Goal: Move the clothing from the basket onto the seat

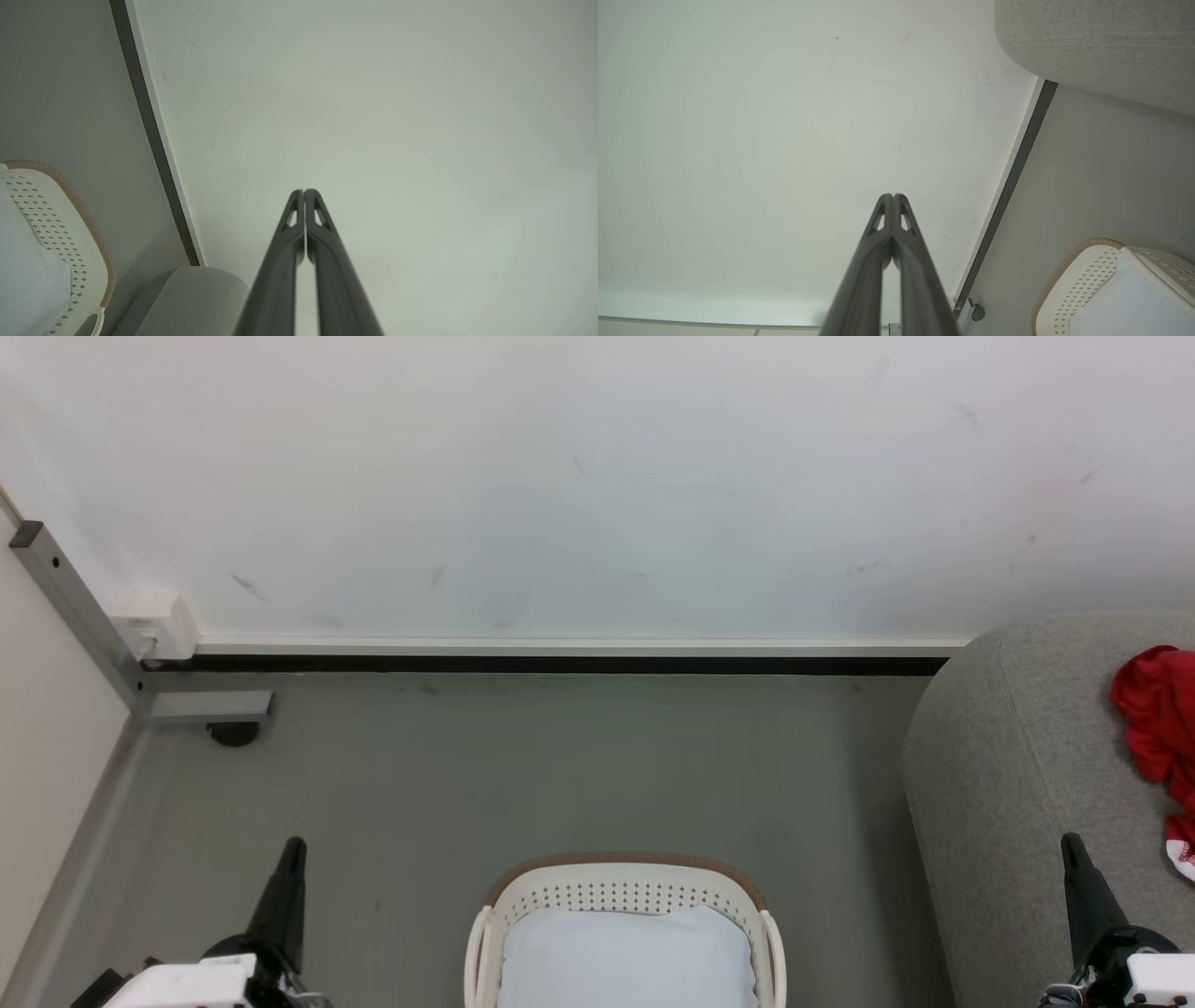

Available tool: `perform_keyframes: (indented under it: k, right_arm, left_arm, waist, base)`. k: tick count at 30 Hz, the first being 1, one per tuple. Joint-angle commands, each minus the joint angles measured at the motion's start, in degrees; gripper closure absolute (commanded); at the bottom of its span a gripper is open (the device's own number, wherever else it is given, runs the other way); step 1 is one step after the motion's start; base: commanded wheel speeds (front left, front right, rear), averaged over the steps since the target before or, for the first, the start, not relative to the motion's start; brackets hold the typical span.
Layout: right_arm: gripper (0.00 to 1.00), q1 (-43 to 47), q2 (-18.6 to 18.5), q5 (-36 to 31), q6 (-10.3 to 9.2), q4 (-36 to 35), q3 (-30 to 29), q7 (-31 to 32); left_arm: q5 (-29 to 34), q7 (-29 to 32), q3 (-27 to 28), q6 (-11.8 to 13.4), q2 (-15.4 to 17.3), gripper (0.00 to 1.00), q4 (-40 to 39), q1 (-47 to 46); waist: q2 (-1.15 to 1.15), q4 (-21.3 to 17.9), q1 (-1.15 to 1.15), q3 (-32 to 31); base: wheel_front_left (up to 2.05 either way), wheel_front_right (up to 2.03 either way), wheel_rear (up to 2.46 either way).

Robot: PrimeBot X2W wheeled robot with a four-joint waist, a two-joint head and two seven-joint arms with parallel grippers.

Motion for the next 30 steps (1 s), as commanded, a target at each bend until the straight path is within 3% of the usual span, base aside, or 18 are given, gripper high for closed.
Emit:
perform_keyframes:
  k: [1, 30]
  right_arm:
    - [1.0, -0.7, 0.1, -0.1, -0.12, -0.2, -0.3, 0.0]
    - [1.0, -0.7, 0.1, -0.2, -0.12, -0.2, -0.4, 0.1]
  left_arm:
    - [-0.7, 0.3, 0.2, -0.3, 0.5, 1.0, -0.2, -0.5]
    - [-0.7, 0.2, 0.2, -0.3, 0.5, 1.0, -0.2, -0.5]
  waist:
    - [0.0, 0.0, 0.0, 0.0]
    - [0.0, 0.0, 0.0, 0.0]
  base:
    - [0.0, 0.0, 0.0]
    - [0.0, 0.0, 0.0]
